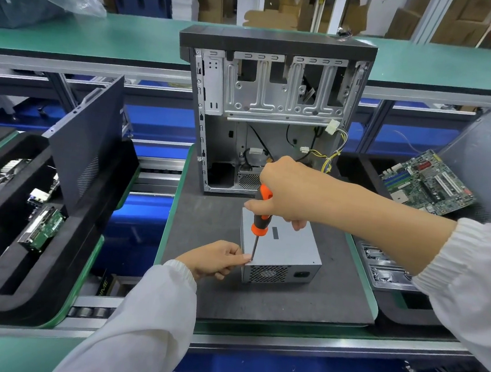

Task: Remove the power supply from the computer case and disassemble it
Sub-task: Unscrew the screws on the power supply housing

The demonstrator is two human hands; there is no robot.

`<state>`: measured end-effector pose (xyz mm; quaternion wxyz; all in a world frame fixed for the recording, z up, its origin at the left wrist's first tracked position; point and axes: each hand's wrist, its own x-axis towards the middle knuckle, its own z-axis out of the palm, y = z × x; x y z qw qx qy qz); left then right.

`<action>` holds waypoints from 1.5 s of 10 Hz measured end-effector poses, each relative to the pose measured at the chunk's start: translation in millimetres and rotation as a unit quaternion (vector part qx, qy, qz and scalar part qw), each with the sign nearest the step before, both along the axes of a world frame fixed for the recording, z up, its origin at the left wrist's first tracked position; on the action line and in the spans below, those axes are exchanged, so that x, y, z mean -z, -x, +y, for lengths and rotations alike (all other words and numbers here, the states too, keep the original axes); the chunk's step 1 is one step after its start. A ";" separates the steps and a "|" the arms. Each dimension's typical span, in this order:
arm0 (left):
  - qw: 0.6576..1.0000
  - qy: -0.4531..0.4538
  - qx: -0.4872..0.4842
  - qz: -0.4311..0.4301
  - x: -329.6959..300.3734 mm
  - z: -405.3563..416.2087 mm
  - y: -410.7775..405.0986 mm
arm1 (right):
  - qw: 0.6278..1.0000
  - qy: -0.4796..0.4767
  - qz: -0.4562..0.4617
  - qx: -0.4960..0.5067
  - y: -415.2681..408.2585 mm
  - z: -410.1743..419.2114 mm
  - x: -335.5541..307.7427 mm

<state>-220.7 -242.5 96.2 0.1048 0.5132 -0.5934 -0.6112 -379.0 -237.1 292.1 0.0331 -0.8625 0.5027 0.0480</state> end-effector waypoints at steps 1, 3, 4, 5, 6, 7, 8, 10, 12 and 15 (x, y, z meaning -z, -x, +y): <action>1.000 0.001 0.001 -0.002 0.2 -0.3 -0.6 | 1.000 -0.002 0.002 -0.002 0.2 1.0 -0.2; 1.000 0.001 0.002 -0.002 0.6 0.2 -1.3 | 1.000 -0.008 -0.007 -0.004 0.1 0.2 -0.3; 1.000 0.001 0.003 -0.006 0.2 0.4 -1.3 | 1.000 -0.003 -0.008 -0.007 0.3 -0.4 1.5; 1.000 0.000 0.005 -0.002 0.3 1.1 -1.3 | 1.000 -0.002 -0.014 -0.008 1.2 -1.6 3.4; 1.000 0.000 0.004 -0.003 -0.3 1.6 -0.5 | 1.000 -0.005 -0.017 -0.019 3.5 -3.5 5.2; 1.000 0.000 0.006 -0.001 -1.2 1.8 0.1 | 0.999 -0.001 -0.017 -0.033 6.0 -6.2 7.5; 1.000 -0.001 0.003 -0.004 -1.5 2.9 0.5 | 0.999 0.005 -0.024 -0.022 9.7 -9.2 7.5; 1.000 -0.004 -0.006 -0.012 -0.2 4.3 3.1 | 0.997 0.046 -0.020 0.050 12.2 -7.1 10.4; 0.998 0.015 0.012 -0.057 -4.6 4.1 4.5 | 0.994 0.071 -0.010 0.082 7.4 -5.1 10.1; 0.997 0.024 0.041 -0.053 -13.8 5.0 0.5 | 0.996 0.031 0.075 -0.029 7.9 -3.9 1.7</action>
